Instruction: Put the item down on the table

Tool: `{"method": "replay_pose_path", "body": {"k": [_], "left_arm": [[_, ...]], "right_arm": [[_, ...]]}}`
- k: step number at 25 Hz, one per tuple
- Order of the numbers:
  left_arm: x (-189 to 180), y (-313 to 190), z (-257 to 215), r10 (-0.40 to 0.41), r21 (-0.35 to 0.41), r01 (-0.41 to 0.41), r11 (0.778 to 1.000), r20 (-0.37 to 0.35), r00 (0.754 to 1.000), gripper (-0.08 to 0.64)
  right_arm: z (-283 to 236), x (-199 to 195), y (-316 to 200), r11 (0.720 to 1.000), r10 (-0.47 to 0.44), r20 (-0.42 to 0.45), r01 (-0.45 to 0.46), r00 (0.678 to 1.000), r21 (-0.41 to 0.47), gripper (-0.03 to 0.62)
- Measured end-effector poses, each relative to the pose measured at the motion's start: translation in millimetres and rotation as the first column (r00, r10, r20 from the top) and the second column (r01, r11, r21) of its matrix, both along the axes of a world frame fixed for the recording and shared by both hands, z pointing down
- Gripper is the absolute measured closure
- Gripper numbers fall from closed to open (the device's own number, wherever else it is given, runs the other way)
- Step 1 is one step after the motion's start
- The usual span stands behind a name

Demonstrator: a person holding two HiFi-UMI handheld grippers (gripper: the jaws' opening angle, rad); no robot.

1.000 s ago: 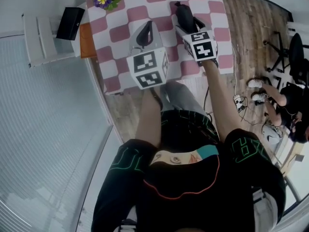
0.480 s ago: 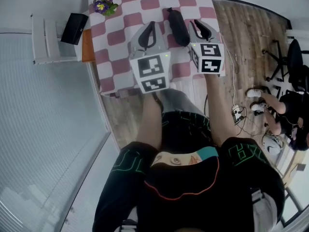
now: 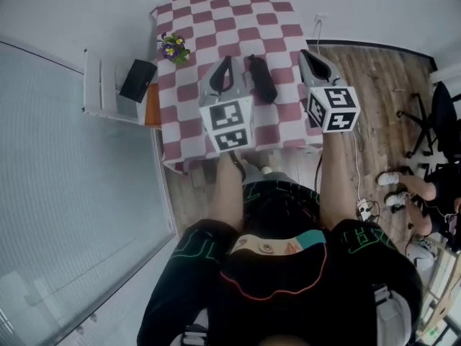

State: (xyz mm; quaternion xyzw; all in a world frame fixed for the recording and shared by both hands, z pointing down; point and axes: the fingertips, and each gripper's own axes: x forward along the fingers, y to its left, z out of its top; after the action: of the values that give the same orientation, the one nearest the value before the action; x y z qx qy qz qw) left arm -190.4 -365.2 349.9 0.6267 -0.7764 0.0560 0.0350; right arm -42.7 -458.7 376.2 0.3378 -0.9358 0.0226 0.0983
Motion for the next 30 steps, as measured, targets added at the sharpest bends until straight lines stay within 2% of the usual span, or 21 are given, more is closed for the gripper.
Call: {"method": "replay_pose_path", "body": {"k": [5, 8, 11, 18, 22, 25, 30], "left_arm": [[6, -15, -40, 0.020, 0.077, -0.022, 0.997, 0.023, 1.000, 0.551], [16, -26, -74, 0.038, 0.125, -0.049, 0.991, 0.093, 0.995, 0.551], [21, -34, -92, 0.037, 0.137, -0.059, 0.989, 0.157, 0.987, 0.551], [17, -38, -95, 0.026, 0.167, -0.049, 0.985, 0.140, 0.990, 0.551], [15, -38, -95, 0.029, 0.167, -0.052, 0.985, 0.138, 0.990, 0.551], [17, -38, -92, 0.061, 0.172, -0.079, 0.982, 0.108, 0.992, 0.551], [17, -39, -89, 0.076, 0.162, -0.090, 0.983, 0.087, 0.993, 0.551]], "right_arm": [[-34, 10, -6, 1.000, -0.006, 0.070, 0.005, 0.998, 0.012, 0.589], [-62, 17, -12, 1.000, -0.008, 0.144, 0.006, 0.990, 0.019, 0.589], [-83, 23, -20, 0.999, 0.011, 0.173, -0.017, 0.985, 0.032, 0.589], [-98, 29, -25, 0.993, 0.033, 0.160, -0.051, 0.987, 0.111, 0.589], [-100, 27, -26, 0.991, 0.027, 0.167, -0.048, 0.986, 0.123, 0.589], [-101, 25, -27, 0.991, 0.019, 0.171, -0.042, 0.985, 0.129, 0.589], [-98, 16, -26, 0.991, 0.003, 0.147, -0.023, 0.989, 0.134, 0.589]]}}
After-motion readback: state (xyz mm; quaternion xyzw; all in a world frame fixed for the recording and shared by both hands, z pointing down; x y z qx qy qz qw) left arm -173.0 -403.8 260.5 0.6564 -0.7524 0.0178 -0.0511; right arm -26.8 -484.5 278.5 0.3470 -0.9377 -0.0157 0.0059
